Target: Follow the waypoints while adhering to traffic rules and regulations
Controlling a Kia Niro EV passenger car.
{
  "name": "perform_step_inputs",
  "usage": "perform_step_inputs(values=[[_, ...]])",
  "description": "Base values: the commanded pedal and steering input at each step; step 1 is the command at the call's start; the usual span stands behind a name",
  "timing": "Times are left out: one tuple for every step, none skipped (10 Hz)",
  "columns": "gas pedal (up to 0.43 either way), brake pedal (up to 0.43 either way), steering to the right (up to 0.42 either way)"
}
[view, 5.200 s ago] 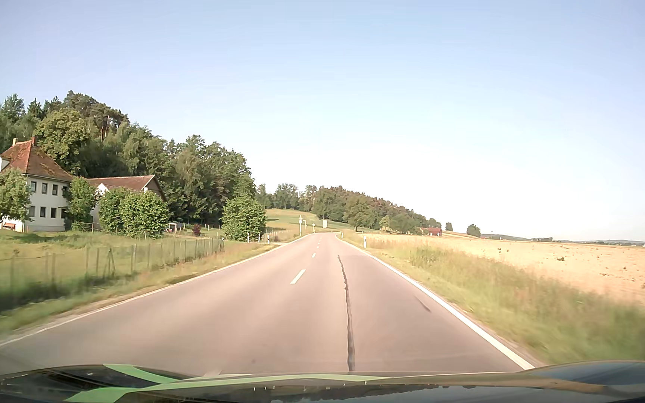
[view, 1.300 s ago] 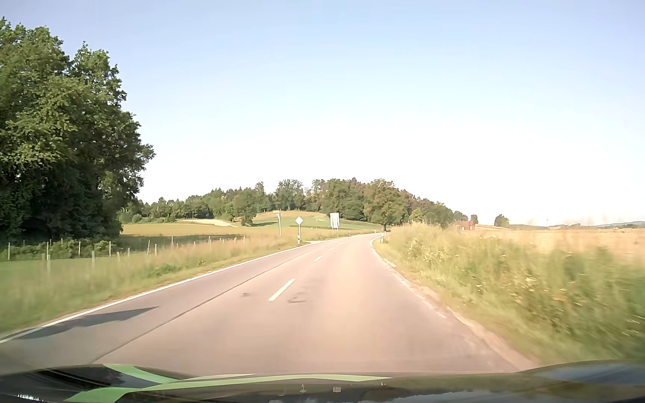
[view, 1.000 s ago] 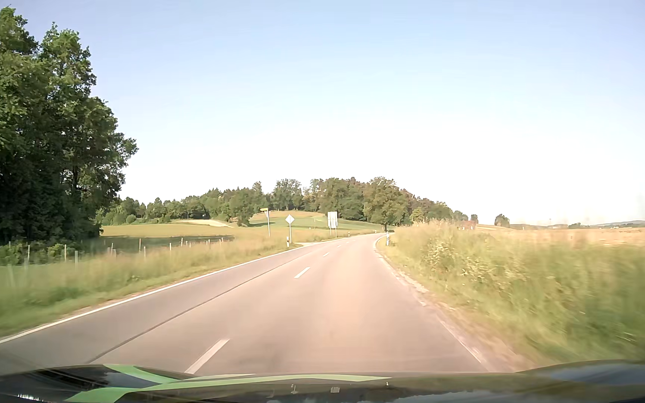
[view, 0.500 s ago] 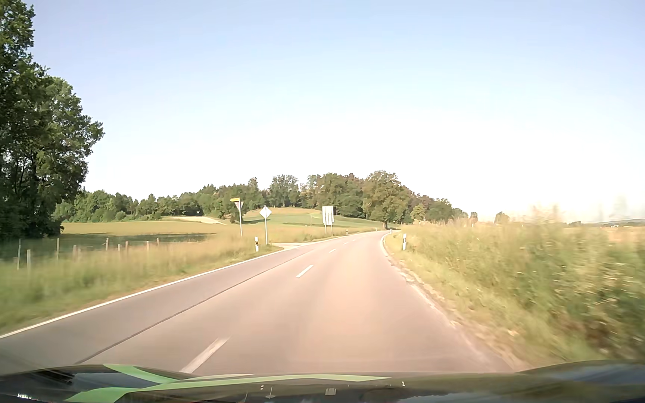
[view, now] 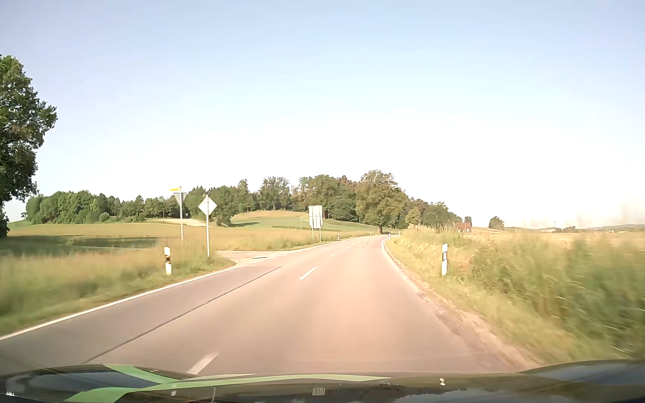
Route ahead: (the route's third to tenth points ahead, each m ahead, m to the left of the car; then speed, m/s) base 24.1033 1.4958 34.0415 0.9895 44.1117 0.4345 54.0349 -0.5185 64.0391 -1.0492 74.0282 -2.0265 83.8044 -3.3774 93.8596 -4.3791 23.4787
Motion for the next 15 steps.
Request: perform_step_inputs(values=[[0.15, 0.0, 0.01], [0.157, 0.0, 0.01], [0.169, 0.0, 0.01], [0.169, 0.0, 0.01], [0.169, 0.0, 0.01], [0.169, 0.0, 0.01], [0.157, 0.0, 0.01], [0.138, 0.0, 0.01], [0.138, 0.0, 0.01], [0.138, 0.0, 0.01], [0.138, 0.0, 0.01], [0.15, 0.0, 0.01], [0.157, 0.0, 0.009], [0.169, 0.0, 0.008], [0.189, 0.0, 0.006]])
